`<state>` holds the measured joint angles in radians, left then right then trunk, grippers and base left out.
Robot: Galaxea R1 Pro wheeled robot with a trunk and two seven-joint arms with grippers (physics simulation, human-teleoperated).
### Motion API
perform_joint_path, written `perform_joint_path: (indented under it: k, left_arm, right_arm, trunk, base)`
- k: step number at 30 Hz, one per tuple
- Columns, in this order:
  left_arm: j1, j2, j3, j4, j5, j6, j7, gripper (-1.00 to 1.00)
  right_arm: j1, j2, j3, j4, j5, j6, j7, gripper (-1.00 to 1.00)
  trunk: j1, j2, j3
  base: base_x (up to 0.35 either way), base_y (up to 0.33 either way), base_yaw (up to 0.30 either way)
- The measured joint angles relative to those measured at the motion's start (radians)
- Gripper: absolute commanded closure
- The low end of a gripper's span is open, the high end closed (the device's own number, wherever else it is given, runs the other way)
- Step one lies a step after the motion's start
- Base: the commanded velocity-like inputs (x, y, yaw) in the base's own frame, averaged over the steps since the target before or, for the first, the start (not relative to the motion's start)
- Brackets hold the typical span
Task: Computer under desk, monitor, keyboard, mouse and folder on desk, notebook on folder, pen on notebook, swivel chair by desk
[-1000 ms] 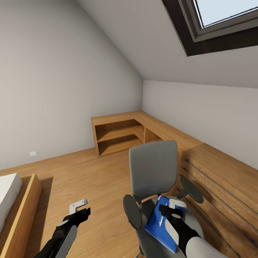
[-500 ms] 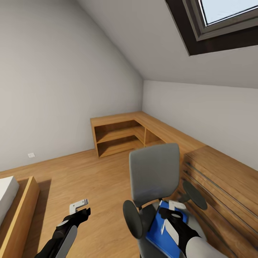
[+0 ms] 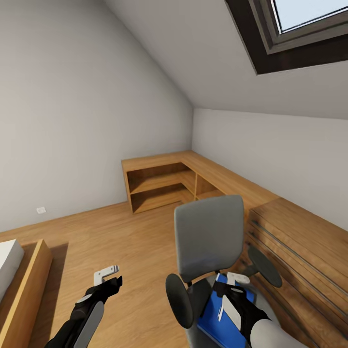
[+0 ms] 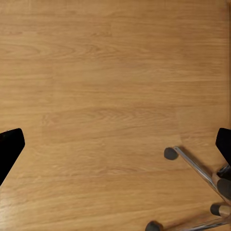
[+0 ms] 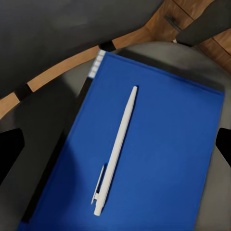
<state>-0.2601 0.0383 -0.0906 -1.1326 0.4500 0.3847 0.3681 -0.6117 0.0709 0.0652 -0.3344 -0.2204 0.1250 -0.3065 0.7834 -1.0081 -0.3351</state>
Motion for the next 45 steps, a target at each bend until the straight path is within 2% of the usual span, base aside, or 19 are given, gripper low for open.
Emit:
perform_joint_path:
  k: [2, 35, 45]
  left_arm:
    - [0.0, 0.0, 0.0, -0.004, 0.0, 0.0, 0.001, -1.0]
    - [0.0, -0.006, -0.001, -0.009, 0.0, 0.0, 0.005, -1.0]
    - [0.0, -0.006, -0.001, -0.009, 0.0, 0.0, 0.004, -1.0]
  right_arm:
    - [0.0, 0.0, 0.0, 0.0, 0.0, 0.004, 0.0, -1.0]
    - [0.0, 0.0, 0.0, 0.0, -0.001, 0.029, 0.002, -1.0]
    - [0.0, 0.0, -0.001, -0.001, -0.004, 0.078, 0.003, -1.0]
  trunk:
    - [0.0, 0.0, 0.0]
    - [0.126, -0.231, -0.103]
    - [0.165, -0.301, -0.135]
  base:
    - [0.004, 0.0, 0.0]
    - [0.0, 0.0, 0.0]
    - [0.0, 0.0, 0.0]
